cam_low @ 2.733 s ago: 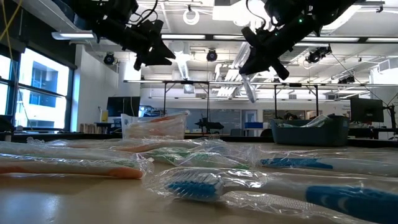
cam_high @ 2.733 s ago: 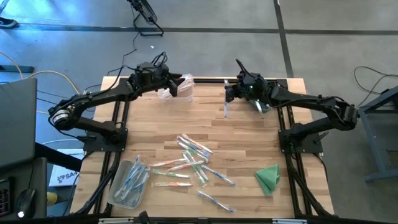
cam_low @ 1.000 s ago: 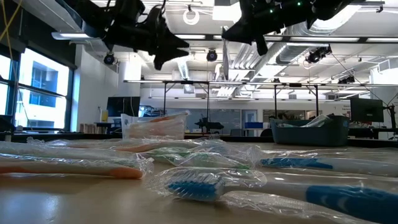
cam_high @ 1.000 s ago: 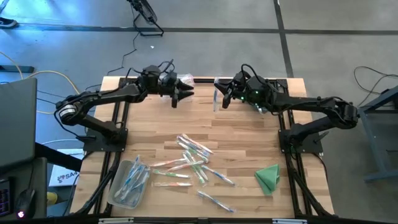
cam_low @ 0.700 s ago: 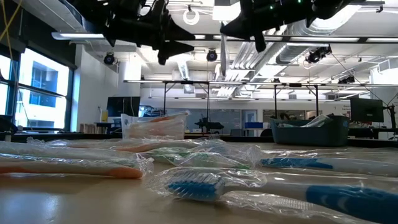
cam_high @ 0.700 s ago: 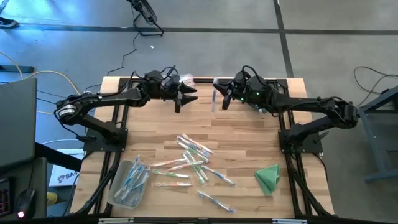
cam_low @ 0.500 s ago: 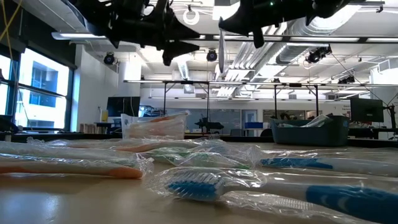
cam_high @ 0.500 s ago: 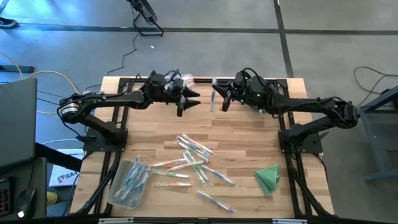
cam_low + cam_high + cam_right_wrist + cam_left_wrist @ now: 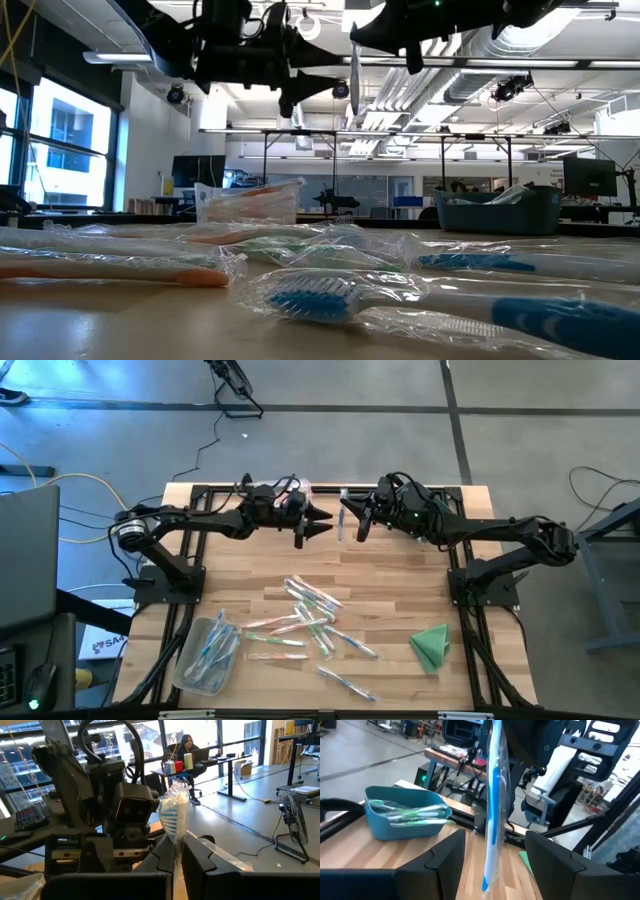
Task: Pick & Place Toothbrushes
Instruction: Put the blue toothbrush into the gray bin
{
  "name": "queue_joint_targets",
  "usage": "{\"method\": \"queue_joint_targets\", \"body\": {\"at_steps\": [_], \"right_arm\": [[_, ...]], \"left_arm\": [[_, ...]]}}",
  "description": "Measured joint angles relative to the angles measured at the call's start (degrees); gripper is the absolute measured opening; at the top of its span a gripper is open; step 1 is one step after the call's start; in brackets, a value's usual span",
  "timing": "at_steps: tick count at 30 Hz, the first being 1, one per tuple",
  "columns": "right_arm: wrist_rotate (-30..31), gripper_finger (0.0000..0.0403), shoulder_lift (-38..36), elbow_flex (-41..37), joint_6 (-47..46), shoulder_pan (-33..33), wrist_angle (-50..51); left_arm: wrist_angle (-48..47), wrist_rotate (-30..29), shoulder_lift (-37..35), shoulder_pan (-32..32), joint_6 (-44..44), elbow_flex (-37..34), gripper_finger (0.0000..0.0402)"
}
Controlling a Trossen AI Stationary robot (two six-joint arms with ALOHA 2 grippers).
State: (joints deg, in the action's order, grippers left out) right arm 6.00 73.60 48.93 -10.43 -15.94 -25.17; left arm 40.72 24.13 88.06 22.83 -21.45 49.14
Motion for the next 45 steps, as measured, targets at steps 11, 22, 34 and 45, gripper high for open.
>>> {"method": "queue_joint_targets", "body": {"at_steps": [11, 22, 34, 45], "right_arm": [[0.00, 0.0007, 0.00, 0.00, 1.17, 0.00, 0.04], [0.02, 0.0007, 0.00, 0.00, 1.55, -0.02, 0.07], [0.02, 0.0007, 0.00, 0.00, 1.53, -0.02, 0.07], [-0.13, 0.0007, 0.00, -0.01, 1.56, -0.02, 0.04]], "left_arm": [[-6.84, 4.30, 6.56, 0.01, 0.94, 10.98, 0.0202], [-9.18, 5.55, 7.75, 0.02, 2.10, 14.08, 0.0191], [-7.56, 5.44, 7.75, 0.02, 1.68, 14.08, 0.0080], [-7.73, 5.37, 7.75, 0.03, 1.66, 14.08, 0.0018]]}}
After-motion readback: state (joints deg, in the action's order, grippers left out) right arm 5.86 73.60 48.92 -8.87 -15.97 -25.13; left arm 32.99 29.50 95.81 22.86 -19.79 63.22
